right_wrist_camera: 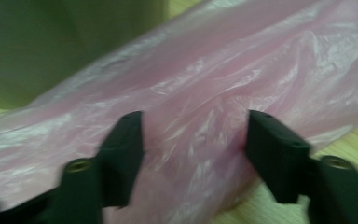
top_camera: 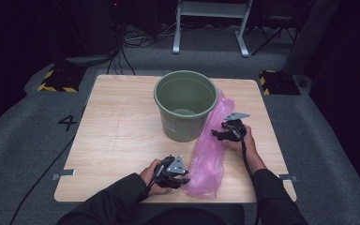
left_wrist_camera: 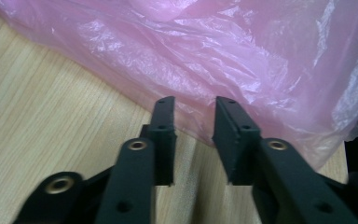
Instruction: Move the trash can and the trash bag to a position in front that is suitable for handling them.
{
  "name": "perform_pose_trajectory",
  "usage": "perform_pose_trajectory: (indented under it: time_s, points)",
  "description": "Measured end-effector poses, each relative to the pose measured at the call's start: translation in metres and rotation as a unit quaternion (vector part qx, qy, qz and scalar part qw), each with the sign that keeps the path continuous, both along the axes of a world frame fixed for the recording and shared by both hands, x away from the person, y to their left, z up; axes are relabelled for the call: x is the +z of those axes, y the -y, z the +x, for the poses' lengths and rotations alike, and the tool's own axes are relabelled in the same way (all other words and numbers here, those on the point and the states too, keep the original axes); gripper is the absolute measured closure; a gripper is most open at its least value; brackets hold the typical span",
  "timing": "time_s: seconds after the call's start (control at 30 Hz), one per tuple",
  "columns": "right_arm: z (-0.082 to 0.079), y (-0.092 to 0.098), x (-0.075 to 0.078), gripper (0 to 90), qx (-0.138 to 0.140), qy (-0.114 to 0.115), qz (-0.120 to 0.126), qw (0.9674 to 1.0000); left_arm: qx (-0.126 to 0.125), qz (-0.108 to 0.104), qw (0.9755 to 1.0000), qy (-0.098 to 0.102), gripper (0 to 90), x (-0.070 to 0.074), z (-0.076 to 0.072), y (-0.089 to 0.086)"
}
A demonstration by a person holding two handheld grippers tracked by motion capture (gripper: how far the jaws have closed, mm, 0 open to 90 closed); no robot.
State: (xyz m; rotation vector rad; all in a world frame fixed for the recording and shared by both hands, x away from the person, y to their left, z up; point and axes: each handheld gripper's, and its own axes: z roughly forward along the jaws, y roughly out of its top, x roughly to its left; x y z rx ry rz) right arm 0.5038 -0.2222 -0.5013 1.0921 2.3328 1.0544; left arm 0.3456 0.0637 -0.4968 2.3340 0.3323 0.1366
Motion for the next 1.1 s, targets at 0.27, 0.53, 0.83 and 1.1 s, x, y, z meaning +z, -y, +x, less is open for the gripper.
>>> perform_pose_trajectory:
  time_s: [0.27, 0.53, 0.83, 1.1]
  points:
    - [-0.005, -0.004, 0.0, 75.6, 0.019, 0.01, 0.004, 0.9998, 0.077, 0.004, 0.9965, 0.032, 22.1, 0.012, 0.005, -0.016]
    - [-0.008, -0.003, 0.0, 84.5, 0.02, 0.016, 0.005, 0.9997, 0.155, -0.021, 0.9857, 0.063, 20.6, 0.03, 0.013, -0.067]
    - [-0.014, 0.003, 0.007, 86.1, 0.021, 0.033, 0.02, 0.999, 0.212, 0.01, 0.9764, 0.04, 21.0, 0.014, 0.028, -0.133]
    - [-0.019, 0.005, 0.018, 86.7, 0.032, 0.058, 0.033, 0.9972, 0.248, 0.018, 0.9685, -0.001, 20.6, 0.0, 0.04, -0.153]
